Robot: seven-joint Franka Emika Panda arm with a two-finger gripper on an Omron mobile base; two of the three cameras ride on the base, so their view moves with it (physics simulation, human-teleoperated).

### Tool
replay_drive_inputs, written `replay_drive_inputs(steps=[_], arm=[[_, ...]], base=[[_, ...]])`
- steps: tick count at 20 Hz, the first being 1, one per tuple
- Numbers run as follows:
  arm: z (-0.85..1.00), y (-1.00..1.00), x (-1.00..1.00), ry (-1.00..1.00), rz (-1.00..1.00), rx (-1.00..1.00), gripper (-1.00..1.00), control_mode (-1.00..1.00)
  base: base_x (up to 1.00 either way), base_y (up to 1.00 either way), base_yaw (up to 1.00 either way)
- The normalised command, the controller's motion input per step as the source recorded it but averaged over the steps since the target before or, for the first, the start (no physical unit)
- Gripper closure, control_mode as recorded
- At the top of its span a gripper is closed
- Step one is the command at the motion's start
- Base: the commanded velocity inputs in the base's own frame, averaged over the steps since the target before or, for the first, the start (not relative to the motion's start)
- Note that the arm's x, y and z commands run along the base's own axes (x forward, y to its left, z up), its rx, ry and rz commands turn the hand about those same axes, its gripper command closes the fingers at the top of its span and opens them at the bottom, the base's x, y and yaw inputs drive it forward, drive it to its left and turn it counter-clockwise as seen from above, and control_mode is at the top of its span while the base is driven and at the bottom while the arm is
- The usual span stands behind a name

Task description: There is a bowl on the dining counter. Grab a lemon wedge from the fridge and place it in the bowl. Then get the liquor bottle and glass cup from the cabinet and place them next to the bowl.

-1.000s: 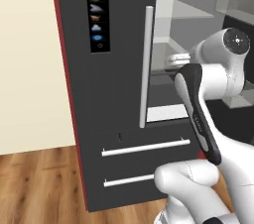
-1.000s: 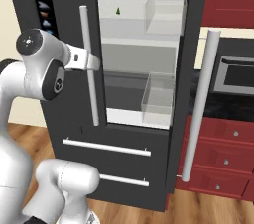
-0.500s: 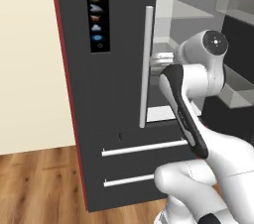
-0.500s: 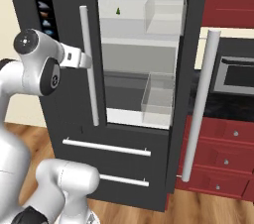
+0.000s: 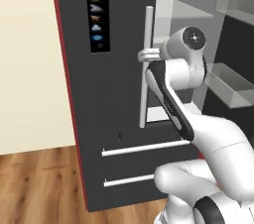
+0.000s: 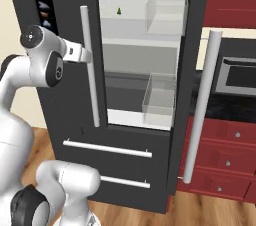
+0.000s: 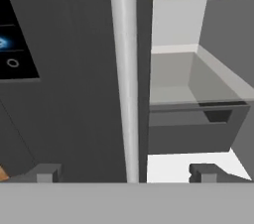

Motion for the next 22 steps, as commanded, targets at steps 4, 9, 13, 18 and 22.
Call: replay_drive_inputs(steps=[4, 9, 13, 18, 22], arm=[[-0.14, 0.00, 0.63, 0.00, 0.00, 0.00, -1.00, -1.00], [-0.17, 0.00, 0.72, 0.00, 0.00, 0.00, -1.00, -1.00], [-0.09, 0.00, 0.67, 0.00, 0.00, 0.00, -1.00, -1.00], [-0.13, 0.00, 0.67, 0.00, 0.00, 0.00, -1.00, -1.00], [-0.23, 0.00, 0.62, 0.00, 0.00, 0.00, -1.00, -1.00]], base=[[0.00, 0.00, 0.00], [0.00, 0.00, 0.00], [0.00, 0.00, 0.00], [0.00, 0.00, 0.00], [0.00, 0.00, 0.00]])
